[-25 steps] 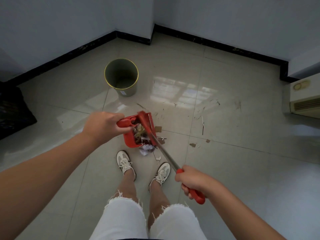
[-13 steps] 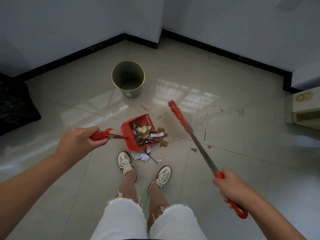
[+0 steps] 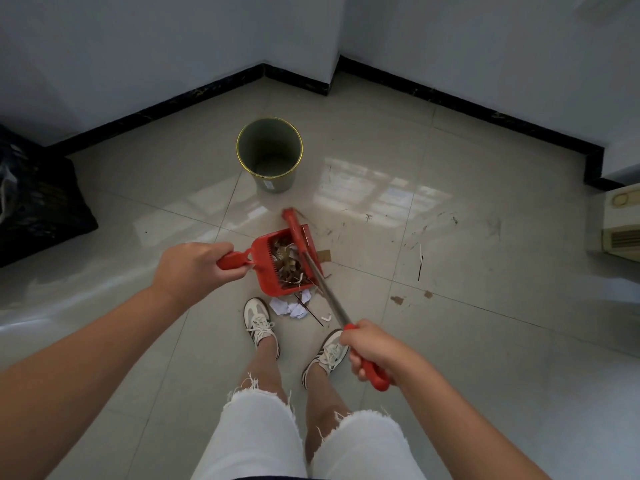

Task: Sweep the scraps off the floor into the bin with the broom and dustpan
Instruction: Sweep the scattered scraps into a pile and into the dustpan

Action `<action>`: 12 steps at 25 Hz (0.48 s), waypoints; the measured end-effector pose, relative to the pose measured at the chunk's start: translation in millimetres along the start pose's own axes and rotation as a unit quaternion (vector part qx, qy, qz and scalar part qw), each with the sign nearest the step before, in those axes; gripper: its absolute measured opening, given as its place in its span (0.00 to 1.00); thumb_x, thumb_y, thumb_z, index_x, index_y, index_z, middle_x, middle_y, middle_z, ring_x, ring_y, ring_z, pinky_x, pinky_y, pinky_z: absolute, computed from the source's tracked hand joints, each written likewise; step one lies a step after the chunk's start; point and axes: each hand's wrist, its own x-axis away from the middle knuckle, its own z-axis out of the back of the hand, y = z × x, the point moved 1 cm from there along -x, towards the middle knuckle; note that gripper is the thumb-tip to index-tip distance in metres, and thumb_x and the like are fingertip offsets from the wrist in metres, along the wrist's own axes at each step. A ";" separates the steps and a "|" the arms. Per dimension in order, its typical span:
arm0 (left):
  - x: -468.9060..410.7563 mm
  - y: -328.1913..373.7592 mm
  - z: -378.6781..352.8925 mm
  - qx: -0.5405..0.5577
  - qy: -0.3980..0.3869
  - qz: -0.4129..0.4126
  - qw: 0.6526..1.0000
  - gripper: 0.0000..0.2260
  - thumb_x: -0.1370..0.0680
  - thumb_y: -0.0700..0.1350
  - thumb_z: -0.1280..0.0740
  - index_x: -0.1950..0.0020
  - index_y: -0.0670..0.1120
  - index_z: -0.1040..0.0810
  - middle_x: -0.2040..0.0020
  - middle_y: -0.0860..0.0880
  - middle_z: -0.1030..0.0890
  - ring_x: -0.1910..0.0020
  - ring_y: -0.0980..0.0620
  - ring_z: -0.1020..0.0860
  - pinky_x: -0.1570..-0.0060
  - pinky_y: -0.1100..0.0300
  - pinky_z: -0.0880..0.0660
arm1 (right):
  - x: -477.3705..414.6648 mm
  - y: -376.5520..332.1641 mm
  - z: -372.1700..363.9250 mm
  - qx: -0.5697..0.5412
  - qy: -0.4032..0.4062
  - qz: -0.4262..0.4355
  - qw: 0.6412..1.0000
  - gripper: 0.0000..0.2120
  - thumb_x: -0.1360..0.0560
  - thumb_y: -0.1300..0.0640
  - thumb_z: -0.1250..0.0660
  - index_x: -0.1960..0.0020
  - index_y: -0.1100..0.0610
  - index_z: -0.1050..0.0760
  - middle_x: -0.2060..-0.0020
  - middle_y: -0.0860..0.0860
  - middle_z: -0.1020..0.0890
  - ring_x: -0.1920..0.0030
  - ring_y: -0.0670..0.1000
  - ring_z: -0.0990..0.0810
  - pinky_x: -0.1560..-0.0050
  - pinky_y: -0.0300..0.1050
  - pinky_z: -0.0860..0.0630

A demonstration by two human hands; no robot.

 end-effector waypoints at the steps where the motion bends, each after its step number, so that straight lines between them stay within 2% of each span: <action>1: 0.2 0.1 -0.6 0.000 -0.010 0.003 1.000 0.20 0.31 0.68 0.39 0.70 0.54 0.38 0.78 0.55 0.38 0.79 0.52 0.37 0.77 0.65 0.45 | 5.5 -1.9 6.7 -0.037 -0.003 0.005 0.999 0.02 0.25 0.64 0.42 0.53 0.61 0.34 0.77 0.53 0.33 0.82 0.46 0.35 0.82 0.33 0.38; 3: 2.6 -0.5 -3.3 -0.005 -0.037 0.013 0.999 0.22 0.30 0.68 0.36 0.71 0.53 0.37 0.78 0.55 0.36 0.78 0.52 0.34 0.77 0.64 0.42 | 17.9 2.0 28.4 -0.122 -0.007 0.008 0.992 0.07 0.25 0.64 0.40 0.61 0.58 0.35 0.77 0.52 0.34 0.84 0.45 0.37 0.83 0.30 0.41; 5: 2.6 2.3 -1.9 -0.012 -0.087 0.057 0.995 0.21 0.28 0.65 0.32 0.69 0.51 0.32 0.75 0.55 0.29 0.74 0.54 0.30 0.74 0.62 0.38 | 36.1 13.2 49.8 -0.167 0.003 0.018 0.986 0.07 0.26 0.64 0.39 0.62 0.58 0.34 0.77 0.52 0.33 0.84 0.44 0.38 0.84 0.30 0.42; 8: -1.4 15.1 9.2 -0.024 -0.161 0.140 0.977 0.15 0.28 0.64 0.32 0.54 0.53 0.25 0.61 0.54 0.20 0.62 0.52 0.24 0.65 0.59 0.32 | 59.9 34.4 76.3 -0.159 0.033 0.045 0.986 0.06 0.24 0.63 0.40 0.59 0.58 0.35 0.78 0.52 0.33 0.84 0.45 0.38 0.83 0.30 0.41; 10: 3.4 23.1 15.2 0.014 -0.143 0.140 0.980 0.15 0.28 0.63 0.31 0.45 0.59 0.24 0.57 0.58 0.20 0.57 0.54 0.25 0.60 0.59 0.32 | 66.8 44.9 92.6 -0.143 0.058 0.059 0.986 0.07 0.23 0.63 0.41 0.59 0.58 0.37 0.79 0.52 0.34 0.85 0.45 0.38 0.83 0.30 0.41; 12: 12.5 32.2 18.3 0.050 -0.110 0.109 0.987 0.14 0.28 0.61 0.29 0.44 0.64 0.21 0.59 0.62 0.23 0.56 0.55 0.24 0.59 0.59 0.32 | 68.9 48.3 111.8 -0.139 0.072 0.056 0.986 0.08 0.23 0.64 0.41 0.60 0.58 0.36 0.80 0.52 0.34 0.85 0.45 0.38 0.83 0.30 0.41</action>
